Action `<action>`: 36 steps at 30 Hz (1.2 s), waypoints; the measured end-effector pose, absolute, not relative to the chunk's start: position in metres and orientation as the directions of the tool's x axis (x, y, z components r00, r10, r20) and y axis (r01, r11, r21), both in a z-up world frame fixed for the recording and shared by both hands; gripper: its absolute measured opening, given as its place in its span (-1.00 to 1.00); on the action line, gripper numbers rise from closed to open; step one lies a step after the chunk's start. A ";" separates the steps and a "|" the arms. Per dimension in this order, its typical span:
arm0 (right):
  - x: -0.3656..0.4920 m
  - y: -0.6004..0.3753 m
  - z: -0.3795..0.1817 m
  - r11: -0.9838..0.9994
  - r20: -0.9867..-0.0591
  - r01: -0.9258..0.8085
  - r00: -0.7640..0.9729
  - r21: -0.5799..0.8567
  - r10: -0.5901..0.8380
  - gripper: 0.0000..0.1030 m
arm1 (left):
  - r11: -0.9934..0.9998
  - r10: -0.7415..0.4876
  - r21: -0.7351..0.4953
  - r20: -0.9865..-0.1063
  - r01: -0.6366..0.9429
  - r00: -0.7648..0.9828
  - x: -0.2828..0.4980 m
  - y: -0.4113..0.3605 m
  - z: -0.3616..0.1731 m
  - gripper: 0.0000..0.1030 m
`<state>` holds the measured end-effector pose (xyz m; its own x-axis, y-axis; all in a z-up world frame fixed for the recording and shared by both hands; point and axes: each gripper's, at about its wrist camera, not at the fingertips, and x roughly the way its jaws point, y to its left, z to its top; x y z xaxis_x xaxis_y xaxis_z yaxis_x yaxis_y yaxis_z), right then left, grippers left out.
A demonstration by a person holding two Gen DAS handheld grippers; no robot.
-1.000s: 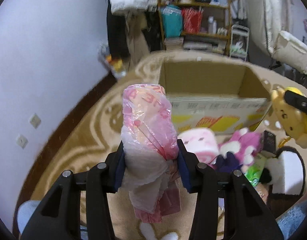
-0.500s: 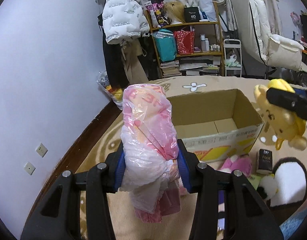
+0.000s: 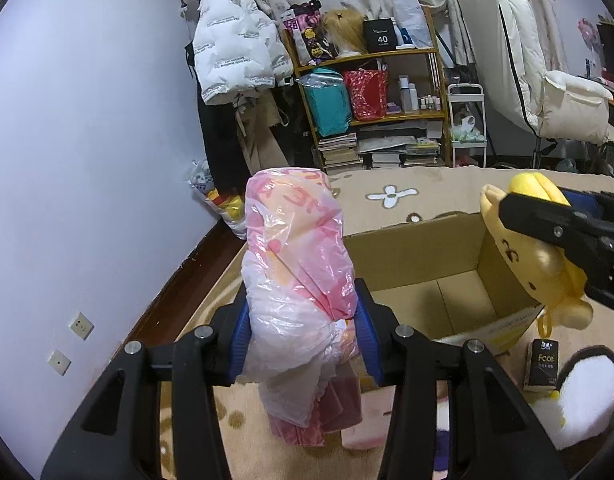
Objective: Organize soft objects
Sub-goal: 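Lift both items over the cardboard box and open both tools to drop them inside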
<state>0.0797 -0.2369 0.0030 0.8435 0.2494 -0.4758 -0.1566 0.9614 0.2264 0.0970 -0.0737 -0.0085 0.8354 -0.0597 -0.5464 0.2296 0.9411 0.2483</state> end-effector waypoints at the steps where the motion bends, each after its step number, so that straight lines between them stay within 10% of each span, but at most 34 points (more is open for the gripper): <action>1: 0.084 -0.238 0.003 0.962 -0.474 -0.157 0.844 0.224 0.249 -0.12 | 0.944 -0.073 0.229 -0.557 0.237 0.827 0.101 -0.074 -0.009 -0.13; 36: 0.147 -0.262 -0.058 0.944 -0.603 -0.111 0.744 0.311 0.287 -0.05 | 0.933 -0.129 0.149 -0.709 0.326 0.693 0.160 -0.085 -0.071 -0.09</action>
